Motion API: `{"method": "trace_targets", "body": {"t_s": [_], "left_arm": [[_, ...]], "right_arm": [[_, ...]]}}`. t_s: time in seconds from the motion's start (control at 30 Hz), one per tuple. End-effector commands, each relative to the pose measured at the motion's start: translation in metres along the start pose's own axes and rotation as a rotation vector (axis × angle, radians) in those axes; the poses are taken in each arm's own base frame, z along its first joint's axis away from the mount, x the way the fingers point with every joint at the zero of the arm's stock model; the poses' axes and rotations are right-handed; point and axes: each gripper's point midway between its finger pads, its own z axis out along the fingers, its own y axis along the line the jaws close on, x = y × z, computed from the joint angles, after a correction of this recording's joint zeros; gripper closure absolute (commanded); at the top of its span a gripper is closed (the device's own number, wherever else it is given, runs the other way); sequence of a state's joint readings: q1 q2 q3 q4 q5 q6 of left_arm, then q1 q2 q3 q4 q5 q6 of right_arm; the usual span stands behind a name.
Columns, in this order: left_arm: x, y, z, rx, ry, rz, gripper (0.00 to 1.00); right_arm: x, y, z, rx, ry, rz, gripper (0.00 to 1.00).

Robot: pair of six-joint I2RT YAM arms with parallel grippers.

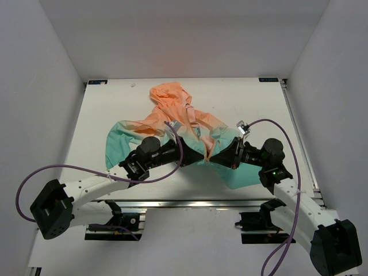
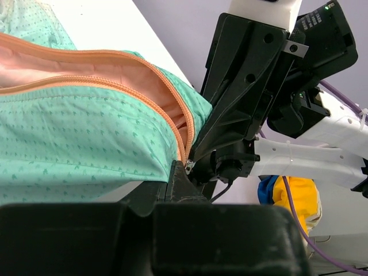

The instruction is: Zip up the jacket

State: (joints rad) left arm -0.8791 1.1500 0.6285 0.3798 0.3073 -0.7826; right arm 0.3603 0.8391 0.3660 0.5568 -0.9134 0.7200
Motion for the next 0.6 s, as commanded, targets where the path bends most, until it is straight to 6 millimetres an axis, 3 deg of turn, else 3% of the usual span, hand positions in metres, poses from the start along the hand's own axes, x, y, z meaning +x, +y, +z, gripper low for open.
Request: {"method": "trace_targets", "body": {"t_s": [0.0,0.23,0.57], "left_arm": [[0.004,-0.007,-0.006,0.035,0.018,0.023,1.0],[0.02,-0.014,-0.007,0.101,0.106,0.068,1.0],[0.035,0.012,-0.011,-0.044,0.166,0.086,1.0]], "right_arm": [[-0.018,0.003,0.001,0.005,-0.062,-0.049,1.0],[-0.027,0.005,0.006,-0.008,-0.057,-0.071,1.0],[-0.04,0.011,0.01,-0.013,-0.034,-0.032,1.0]]}}
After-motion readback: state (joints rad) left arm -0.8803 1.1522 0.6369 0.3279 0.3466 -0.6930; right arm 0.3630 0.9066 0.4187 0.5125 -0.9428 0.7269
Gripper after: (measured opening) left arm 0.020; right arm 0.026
